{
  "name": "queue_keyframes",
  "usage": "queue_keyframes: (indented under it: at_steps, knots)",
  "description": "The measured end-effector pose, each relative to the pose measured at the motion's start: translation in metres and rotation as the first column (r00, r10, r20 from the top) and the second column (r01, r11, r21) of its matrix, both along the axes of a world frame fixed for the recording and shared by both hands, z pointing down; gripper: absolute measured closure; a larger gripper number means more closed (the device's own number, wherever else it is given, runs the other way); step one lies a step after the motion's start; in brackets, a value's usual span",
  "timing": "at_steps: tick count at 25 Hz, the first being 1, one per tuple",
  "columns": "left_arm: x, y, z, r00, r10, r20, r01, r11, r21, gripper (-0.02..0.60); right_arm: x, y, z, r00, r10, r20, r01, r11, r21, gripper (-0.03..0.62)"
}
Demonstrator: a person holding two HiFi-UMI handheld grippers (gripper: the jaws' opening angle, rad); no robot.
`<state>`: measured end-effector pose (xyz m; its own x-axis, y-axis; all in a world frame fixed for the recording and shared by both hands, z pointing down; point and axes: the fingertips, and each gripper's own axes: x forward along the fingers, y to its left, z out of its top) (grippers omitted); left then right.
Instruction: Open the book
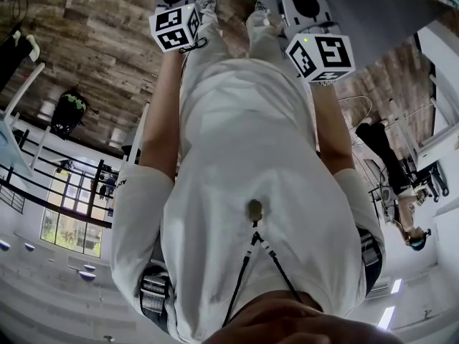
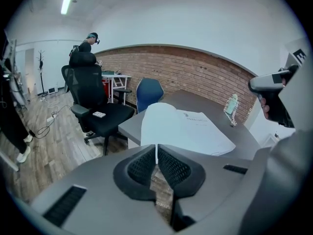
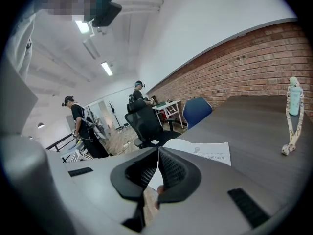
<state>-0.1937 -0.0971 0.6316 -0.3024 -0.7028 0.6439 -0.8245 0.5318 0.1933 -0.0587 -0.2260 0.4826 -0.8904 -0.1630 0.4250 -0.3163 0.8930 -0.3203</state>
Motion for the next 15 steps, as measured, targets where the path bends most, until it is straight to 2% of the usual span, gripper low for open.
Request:
queue_keyframes:
  at_steps: [3, 7, 12, 15]
  knots:
    - [-0.002, -0.006, -0.014, 0.999, 0.036, 0.022, -0.036, 0.999, 0.028, 0.555, -0.001, 0.000, -0.003, 1.000, 0.012, 0.006, -0.012, 1.000, 0.008, 0.557]
    - [0.007, -0.021, -0.043, 0.988, 0.138, 0.069, -0.143, 0.987, 0.072, 0.555, 0.002, 0.004, -0.012, 0.999, 0.036, 0.014, -0.036, 0.999, 0.025, 0.557]
    - [0.020, -0.047, -0.087, 0.964, 0.242, 0.112, -0.258, 0.951, 0.169, 0.555, 0.003, 0.008, -0.028, 0.998, 0.061, 0.027, -0.062, 0.997, 0.047, 0.557]
    - [0.030, -0.063, -0.116, 0.948, 0.293, 0.120, -0.315, 0.917, 0.246, 0.557, 0.006, 0.007, -0.037, 0.994, 0.099, 0.039, -0.102, 0.993, 0.058, 0.557]
